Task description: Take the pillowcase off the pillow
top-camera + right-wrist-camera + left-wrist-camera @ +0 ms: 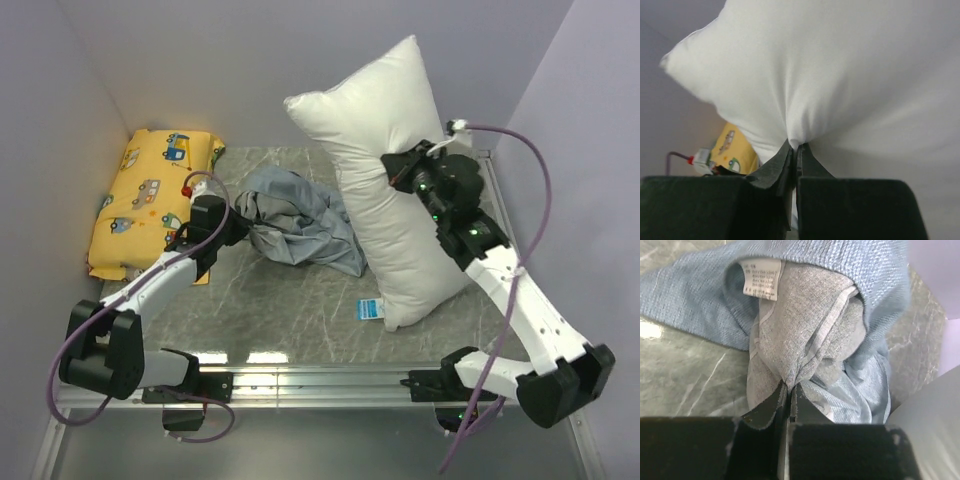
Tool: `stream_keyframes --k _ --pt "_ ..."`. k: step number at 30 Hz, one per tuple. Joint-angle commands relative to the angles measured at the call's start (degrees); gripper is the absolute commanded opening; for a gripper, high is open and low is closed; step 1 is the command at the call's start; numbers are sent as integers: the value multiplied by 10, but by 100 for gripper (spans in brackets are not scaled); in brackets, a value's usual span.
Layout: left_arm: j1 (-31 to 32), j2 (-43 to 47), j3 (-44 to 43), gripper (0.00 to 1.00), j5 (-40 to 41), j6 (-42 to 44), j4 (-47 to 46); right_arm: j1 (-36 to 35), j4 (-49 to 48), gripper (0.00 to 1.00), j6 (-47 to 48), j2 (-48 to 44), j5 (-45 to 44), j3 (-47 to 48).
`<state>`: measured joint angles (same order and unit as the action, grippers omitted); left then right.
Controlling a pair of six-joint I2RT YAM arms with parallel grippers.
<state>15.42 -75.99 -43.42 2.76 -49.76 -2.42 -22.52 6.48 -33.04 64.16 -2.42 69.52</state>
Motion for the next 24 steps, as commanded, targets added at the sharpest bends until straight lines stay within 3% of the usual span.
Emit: stream_keyframes --k 1,5,8,11,14,16,17,19,21,22,23,24 --pt "1 37 -29 7 9 28 38 -49 -64 0 22 45 -54 -41" --pt "1 54 -46 18 15 45 65 -81 -123 0 7 83 -51 -109" --pt "1 59 -60 34 19 60 85 -84 -140 0 -10 114 -41 -133" --pt "2 81 -73 58 22 79 101 -82 -122 0 -5 144 -38 -126" --pt "1 107 -101 72 20 100 129 -82 -97 1 -3 139 -22 -114" --pt "2 118 -114 75 16 119 145 -82 -75 12 9 127 -9 -101" --pt "1 132 -124 77 10 125 157 -80 -69 28 10 113 -5 -95" --pt "1 153 -130 78 -18 146 166 -78 -28 51 18 98 15 -73" --pt "7 167 -136 79 -30 160 177 -77 -6 62 18 70 22 -68" --pt "15 196 -131 80 -39 172 181 -77 -2 82 12 28 44 -82" --pt "15 207 -130 81 -39 172 181 -77 -2 92 12 12 46 -82" --pt "15 217 -128 81 -41 174 185 -76 -1 94 11 -2 48 -88"
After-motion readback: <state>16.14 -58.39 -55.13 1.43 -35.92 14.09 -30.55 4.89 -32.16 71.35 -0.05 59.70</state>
